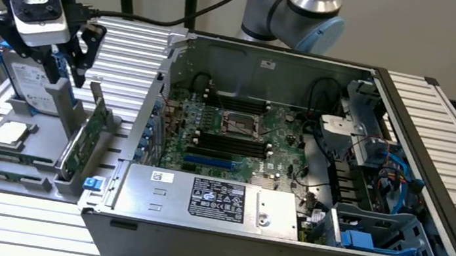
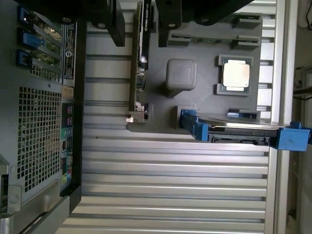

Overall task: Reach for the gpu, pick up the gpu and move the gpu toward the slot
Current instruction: 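Pick up the gpu and move the gpu toward the slot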

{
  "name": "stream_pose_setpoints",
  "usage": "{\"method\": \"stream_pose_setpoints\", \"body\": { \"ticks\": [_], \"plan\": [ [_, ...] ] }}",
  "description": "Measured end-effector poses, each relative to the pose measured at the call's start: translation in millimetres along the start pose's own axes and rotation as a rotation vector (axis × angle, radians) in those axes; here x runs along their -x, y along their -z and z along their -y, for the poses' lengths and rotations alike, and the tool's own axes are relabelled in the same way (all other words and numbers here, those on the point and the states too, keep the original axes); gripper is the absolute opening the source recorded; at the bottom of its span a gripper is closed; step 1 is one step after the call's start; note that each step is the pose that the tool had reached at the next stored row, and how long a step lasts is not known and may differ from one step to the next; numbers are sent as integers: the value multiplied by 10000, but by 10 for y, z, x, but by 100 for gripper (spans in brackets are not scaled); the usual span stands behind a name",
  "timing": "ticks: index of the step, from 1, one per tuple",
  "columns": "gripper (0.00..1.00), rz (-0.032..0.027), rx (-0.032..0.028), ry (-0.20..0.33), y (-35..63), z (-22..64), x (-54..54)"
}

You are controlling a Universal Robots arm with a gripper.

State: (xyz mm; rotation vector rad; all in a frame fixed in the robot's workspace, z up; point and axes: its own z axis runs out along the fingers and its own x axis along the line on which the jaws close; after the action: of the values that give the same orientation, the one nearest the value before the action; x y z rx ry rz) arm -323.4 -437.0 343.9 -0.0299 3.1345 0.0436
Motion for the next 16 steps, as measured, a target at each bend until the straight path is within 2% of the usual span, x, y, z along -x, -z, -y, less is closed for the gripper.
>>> {"method": "stream_pose_setpoints", "body": {
  "ticks": [2,16],
  "plan": [
    [48,-1,-12,0,-9,1,0],
    [48,0,-16,-2,-246,97,-4]
  ]
}}
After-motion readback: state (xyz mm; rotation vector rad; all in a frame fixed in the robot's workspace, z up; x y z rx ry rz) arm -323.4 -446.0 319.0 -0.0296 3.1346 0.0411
